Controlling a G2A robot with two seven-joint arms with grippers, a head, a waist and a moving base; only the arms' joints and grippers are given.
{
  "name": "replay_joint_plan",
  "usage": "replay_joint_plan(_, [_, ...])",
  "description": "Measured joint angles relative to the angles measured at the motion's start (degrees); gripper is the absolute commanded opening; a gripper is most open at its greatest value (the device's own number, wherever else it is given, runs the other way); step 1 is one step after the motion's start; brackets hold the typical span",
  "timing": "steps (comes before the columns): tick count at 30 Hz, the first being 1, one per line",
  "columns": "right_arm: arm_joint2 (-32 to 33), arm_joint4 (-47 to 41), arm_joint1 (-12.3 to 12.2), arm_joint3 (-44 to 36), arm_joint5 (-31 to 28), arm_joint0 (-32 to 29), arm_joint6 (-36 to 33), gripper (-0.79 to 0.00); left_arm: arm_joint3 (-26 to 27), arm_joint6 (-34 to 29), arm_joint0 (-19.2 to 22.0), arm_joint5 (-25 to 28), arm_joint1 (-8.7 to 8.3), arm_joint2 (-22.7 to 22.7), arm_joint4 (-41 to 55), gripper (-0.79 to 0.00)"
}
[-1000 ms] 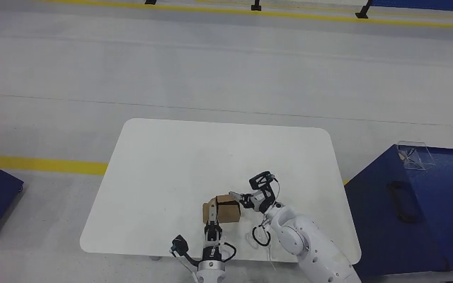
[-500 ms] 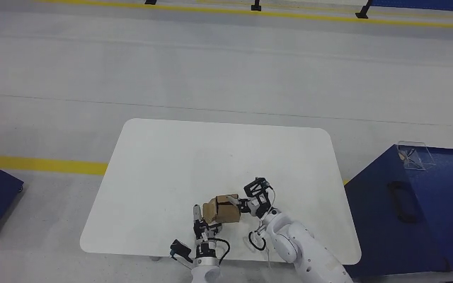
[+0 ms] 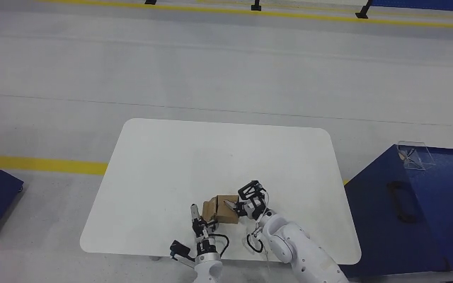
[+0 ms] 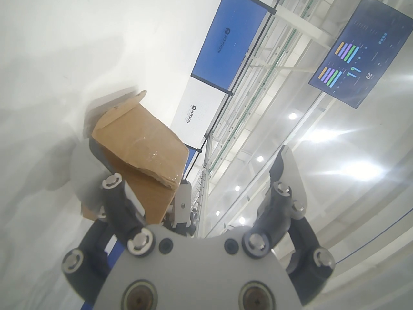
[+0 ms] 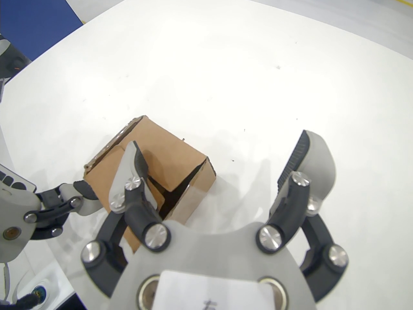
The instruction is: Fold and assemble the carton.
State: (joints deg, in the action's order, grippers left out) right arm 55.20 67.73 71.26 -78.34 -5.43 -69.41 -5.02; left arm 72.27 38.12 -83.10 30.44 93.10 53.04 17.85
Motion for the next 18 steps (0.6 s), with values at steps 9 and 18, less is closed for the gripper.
replay_joint_plan(9, [0.0, 1.3, 0.3, -0.2, -0.1, -0.4, -0.2, 0.000, -0.2, 1.2, -0.3, 0.9, 0.63, 1.6, -2.1, 0.000])
replay_joint_plan(18, [0.1, 2.1, 0.7, -0.6, -0.2, -0.8, -0.4, 0.000, 0.1, 1.6, -0.4, 0.6, 1.13, 3.6, -3.0, 0.000])
